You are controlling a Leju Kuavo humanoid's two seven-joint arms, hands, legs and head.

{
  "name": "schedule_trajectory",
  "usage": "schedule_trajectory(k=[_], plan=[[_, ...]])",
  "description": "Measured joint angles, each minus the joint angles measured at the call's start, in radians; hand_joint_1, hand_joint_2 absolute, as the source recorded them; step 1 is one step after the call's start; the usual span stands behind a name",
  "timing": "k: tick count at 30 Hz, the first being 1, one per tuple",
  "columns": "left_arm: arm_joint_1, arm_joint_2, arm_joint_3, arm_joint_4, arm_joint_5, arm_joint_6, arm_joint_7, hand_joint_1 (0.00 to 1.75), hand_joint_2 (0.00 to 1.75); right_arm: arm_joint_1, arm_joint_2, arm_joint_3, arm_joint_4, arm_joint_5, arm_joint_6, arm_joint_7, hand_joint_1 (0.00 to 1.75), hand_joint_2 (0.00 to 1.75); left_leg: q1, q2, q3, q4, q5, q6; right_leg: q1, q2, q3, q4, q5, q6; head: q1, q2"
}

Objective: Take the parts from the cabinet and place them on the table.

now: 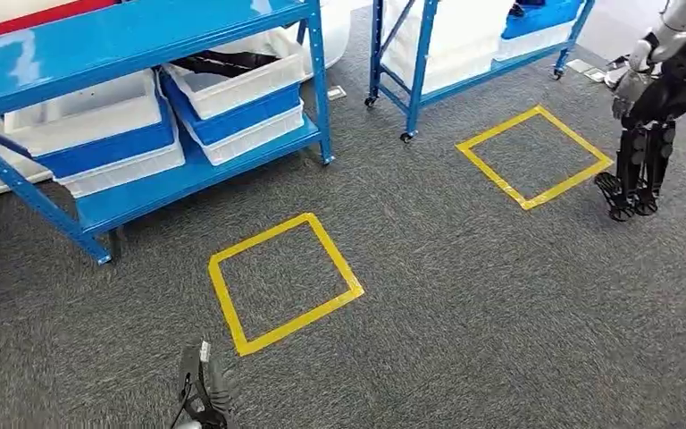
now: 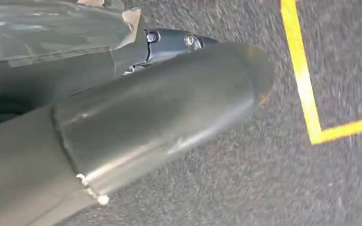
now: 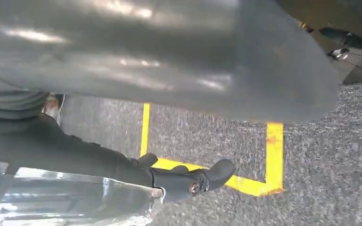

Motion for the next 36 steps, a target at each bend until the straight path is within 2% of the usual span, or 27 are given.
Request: schedule_trajectory(k=[1,2,3,6,7,8,9,10,12,13,14,16,17,18,19,21,22,24,27,28,29,30,31,32,33,34,36], plan=[[-0.001,0.000,0.000,0.000,0.000,0.000,-0.002,0.00,0.00,-0.002,0.001,0.000,0.000,0.000,0.000,0.000,0.00,0.00,-0.004,0.020,0.051,-0.092,0.040,0.011,0.002,-0.010,0.004,0.000,-0.002,-0.002,-0.001,0.000],[-0.003,0.000,0.000,0.000,0.000,0.001,-0.002,0.00,0.00,-0.004,0.002,0.000,0.000,0.000,0.000,0.000,0.00,0.00,-0.013,0.070,0.096,-0.174,0.056,0.025,0.004,-0.020,0.008,-0.001,-0.005,0.000,0.000,0.000],[-0.007,0.000,0.000,0.000,0.000,0.001,-0.002,0.00,0.00,-0.005,0.002,0.000,-0.001,0.000,0.001,0.000,0.00,0.00,-0.020,0.092,0.101,-0.182,0.045,0.029,0.016,-0.029,0.007,0.000,-0.009,0.007,0.003,0.000],[-0.008,0.002,0.000,0.000,0.001,0.006,-0.005,0.00,0.00,-0.008,0.003,-0.001,-0.002,0.001,0.000,-0.003,0.00,0.00,-0.028,0.054,0.093,-0.187,0.048,0.032,0.008,-0.059,0.014,-0.007,-0.011,0.015,0.001,0.000],[-0.008,0.003,0.000,0.000,0.002,0.007,-0.006,0.00,0.00,-0.009,0.005,-0.002,-0.004,0.004,-0.005,-0.005,0.00,0.00,-0.025,0.042,0.103,-0.202,0.055,0.038,0.016,-0.067,0.022,-0.011,-0.013,0.023,0.002,0.000],[-0.006,0.001,0.000,0.000,0.004,0.007,-0.008,0.00,0.00,-0.009,0.004,-0.003,-0.005,0.005,-0.006,-0.007,0.00,0.00,-0.015,0.038,0.115,-0.215,0.064,0.039,0.008,-0.022,0.010,0.009,-0.024,0.027,0.003,0.000],[-0.009,0.001,0.000,0.000,0.005,0.006,-0.008,0.00,0.00,-0.009,0.003,-0.005,-0.005,0.004,-0.006,-0.010,0.00,0.00,-0.011,0.027,0.116,-0.220,0.068,0.046,0.007,0.032,-0.008,0.057,-0.048,0.024,0.003,0.000],[-0.012,0.000,-0.001,0.000,0.005,0.002,-0.008,0.00,0.00,-0.008,0.003,-0.008,-0.005,0.003,-0.006,-0.011,0.00,0.00,-0.010,0.016,0.115,-0.220,0.068,0.047,0.004,0.055,-0.047,0.133,-0.080,0.021,0.005,0.000],[-0.010,-0.006,-0.001,0.000,0.008,-0.006,-0.011,0.00,0.00,-0.006,0.001,-0.016,-0.005,0.004,-0.005,-0.012,0.00,0.00,-0.010,-0.005,0.115,-0.220,0.067,0.048,0.000,0.066,-0.128,0.279,-0.128,0.024,0.008,0.000],[-0.008,-0.006,-0.001,0.000,0.008,-0.007,-0.015,0.00,0.00,-0.004,0.000,-0.018,-0.005,0.006,-0.005,-0.013,0.00,0.00,-0.009,-0.013,0.115,-0.219,0.066,0.047,-0.002,0.066,-0.147,0.302,-0.123,0.033,0.010,0.000],[-0.007,-0.006,-0.001,0.000,0.009,-0.008,-0.018,0.00,0.00,-0.004,0.000,-0.020,-0.005,0.008,-0.005,-0.013,0.00,0.00,-0.008,-0.021,0.116,-0.219,0.065,0.046,-0.005,0.066,-0.140,0.272,-0.100,0.045,0.008,0.000],[-0.007,-0.006,0.000,-0.001,0.012,-0.008,-0.020,0.00,0.00,-0.009,-0.003,-0.022,-0.005,0.014,-0.003,-0.013,0.00,0.00,-0.003,-0.032,0.120,-0.213,0.059,0.037,-0.016,0.066,-0.068,0.101,-0.014,0.074,0.010,0.000],[-0.008,-0.006,0.000,-0.001,0.013,-0.008,-0.020,0.00,0.00,-0.012,-0.003,-0.022,-0.005,0.016,-0.002,-0.013,0.00,0.00,-0.003,-0.037,0.118,-0.206,0.054,0.029,-0.022,0.068,-0.033,0.019,0.018,0.083,0.011,0.000],[-0.008,-0.005,0.000,-0.001,0.014,-0.008,-0.021,0.00,0.00,-0.015,-0.002,-0.022,-0.005,0.016,0.002,-0.013,0.00,0.00,-0.011,-0.039,0.115,-0.197,0.047,0.019,-0.016,0.073,-0.032,0.008,0.015,0.075,0.017,0.000],[-0.007,-0.005,-0.001,-0.002,0.014,-0.008,-0.022,0.00,0.00,-0.018,-0.002,-0.023,-0.005,0.016,0.003,-0.013,0.00,0.00,-0.011,-0.040,0.112,-0.196,0.045,0.014,-0.015,0.073,-0.027,0.005,0.017,0.054,0.014,0.000],[-0.007,-0.004,0.000,-0.002,0.015,-0.008,-0.024,0.00,0.00,-0.019,-0.001,-0.024,-0.005,0.017,0.006,-0.013,0.00,0.00,-0.008,-0.040,0.113,-0.199,0.048,0.009,-0.011,0.073,-0.028,0.007,0.017,0.038,0.013,0.000],[-0.008,-0.003,-0.001,-0.002,0.016,-0.007,-0.024,0.00,0.00,-0.020,0.001,-0.024,-0.006,0.018,0.006,-0.013,0.00,0.00,-0.005,-0.041,0.112,-0.198,0.045,0.007,-0.017,0.072,-0.025,0.004,0.019,0.031,0.013,0.000],[-0.009,-0.003,-0.001,-0.004,0.016,-0.007,-0.026,0.00,0.00,-0.021,0.001,-0.024,-0.008,0.019,0.006,-0.013,0.00,0.00,-0.002,-0.022,0.096,-0.149,0.015,-0.004,-0.018,0.072,-0.017,0.003,0.017,0.016,0.007,0.000],[-0.008,-0.003,-0.001,-0.004,0.016,-0.006,-0.026,0.00,0.00,-0.024,0.001,-0.024,-0.008,0.022,0.007,-0.013,0.00,0.00,0.001,-0.010,-0.031,0.084,-0.082,-0.014,-0.013,0.069,-0.013,0.003,0.009,0.005,0.007,0.000],[-0.007,-0.003,-0.001,-0.004,0.016,-0.006,-0.026,0.00,0.00,-0.024,0.000,-0.025,-0.008,0.022,0.007,-0.013,0.00,0.00,0.001,-0.008,-0.059,0.124,-0.083,-0.013,-0.012,0.069,-0.012,0.003,0.007,0.003,0.007,0.000],[-0.006,-0.002,-0.001,-0.004,0.016,-0.006,-0.026,0.00,0.00,-0.024,0.000,-0.025,-0.008,0.023,0.008,-0.013,0.00,0.00,0.001,-0.007,-0.061,0.110,-0.057,-0.011,-0.010,0.069,-0.008,0.003,0.005,0.000,0.007,0.000],[-0.006,-0.002,-0.001,-0.004,0.016,-0.006,-0.026,0.00,0.00,-0.024,0.001,-0.025,-0.008,0.023,0.008,-0.013,0.00,0.00,0.001,-0.007,-0.039,0.052,-0.011,-0.006,-0.009,0.069,-0.003,0.003,0.000,-0.001,0.006,0.000],[-0.007,-0.001,-0.001,-0.004,0.016,-0.006,-0.026,0.00,0.00,-0.024,0.001,-0.025,-0.008,0.024,0.008,-0.013,0.00,0.00,-0.001,-0.007,0.004,-0.046,0.047,0.003,-0.008,0.070,0.007,0.003,-0.005,0.001,0.007,0.000],[-0.008,-0.001,-0.001,-0.004,0.016,-0.006,-0.026,0.00,0.00,-0.024,0.002,-0.025,-0.008,0.024,0.008,-0.013,0.00,0.00,-0.002,-0.005,0.041,-0.125,0.087,0.011,-0.007,0.070,0.014,0.002,-0.010,0.003,0.006,0.000],[-0.009,0.000,-0.001,-0.004,0.016,-0.006,-0.026,0.00,0.00,-0.025,0.003,-0.025,-0.008,0.024,0.008,-0.013,0.00,0.00,-0.008,0.000,0.068,-0.167,0.079,0.018,-0.006,0.069,0.011,0.001,-0.016,0.007,0.010,0.000],[-0.011,0.000,-0.001,-0.004,0.016,-0.006,-0.027,0.00,0.00,-0.027,0.002,-0.025,-0.009,0.024,0.009,-0.013,0.00,0.00,-0.014,0.000,0.072,-0.185,0.072,0.020,0.000,0.070,0.015,0.002,-0.020,0.013,0.008,0.000],[-0.011,0.000,-0.001,-0.004,0.016,-0.006,-0.027,0.00,0.00,-0.028,0.002,-0.025,-0.009,0.025,0.011,-0.013,0.00,0.00,-0.019,-0.001,0.070,-0.182,0.067,0.024,-0.003,0.066,0.015,-0.005,-0.023,0.021,0.009,0.000]])
